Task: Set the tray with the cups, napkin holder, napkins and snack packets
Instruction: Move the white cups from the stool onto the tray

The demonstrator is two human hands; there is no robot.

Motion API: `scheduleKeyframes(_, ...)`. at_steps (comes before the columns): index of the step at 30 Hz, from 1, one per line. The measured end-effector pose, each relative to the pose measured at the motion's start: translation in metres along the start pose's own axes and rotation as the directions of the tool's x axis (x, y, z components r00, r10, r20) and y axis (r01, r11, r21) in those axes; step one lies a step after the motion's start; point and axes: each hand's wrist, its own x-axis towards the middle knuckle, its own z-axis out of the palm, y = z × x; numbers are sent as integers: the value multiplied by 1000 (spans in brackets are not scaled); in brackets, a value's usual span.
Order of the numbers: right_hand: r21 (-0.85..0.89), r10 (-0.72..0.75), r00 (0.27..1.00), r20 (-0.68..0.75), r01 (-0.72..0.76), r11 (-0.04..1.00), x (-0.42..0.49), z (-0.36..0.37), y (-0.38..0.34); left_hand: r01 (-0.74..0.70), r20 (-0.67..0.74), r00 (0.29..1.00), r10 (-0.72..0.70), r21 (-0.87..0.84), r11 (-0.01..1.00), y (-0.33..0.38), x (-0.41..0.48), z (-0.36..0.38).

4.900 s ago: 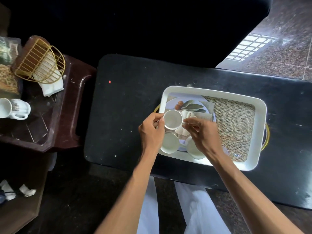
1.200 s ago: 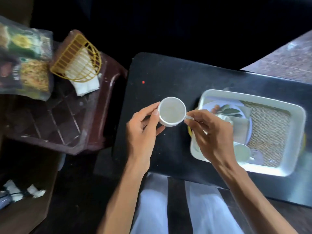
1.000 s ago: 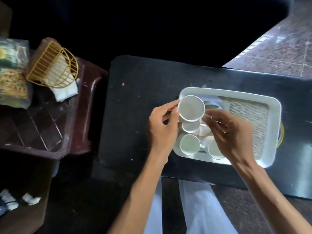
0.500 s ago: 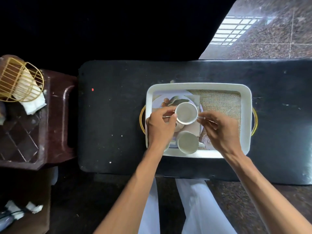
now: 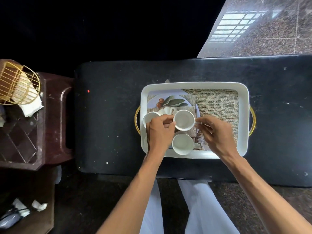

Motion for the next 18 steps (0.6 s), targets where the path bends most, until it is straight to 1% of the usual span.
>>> scheduleKeyframes(11, -23, -24, 999, 22, 24, 999, 1, 4, 10, 33, -9, 999, -33, 12, 999, -3, -3, 10)
scheduleKeyframes(18, -17, 8, 996, 87, -7, 1000, 4, 6, 10, 34, -10, 999, -34, -9, 999, -6, -3, 9)
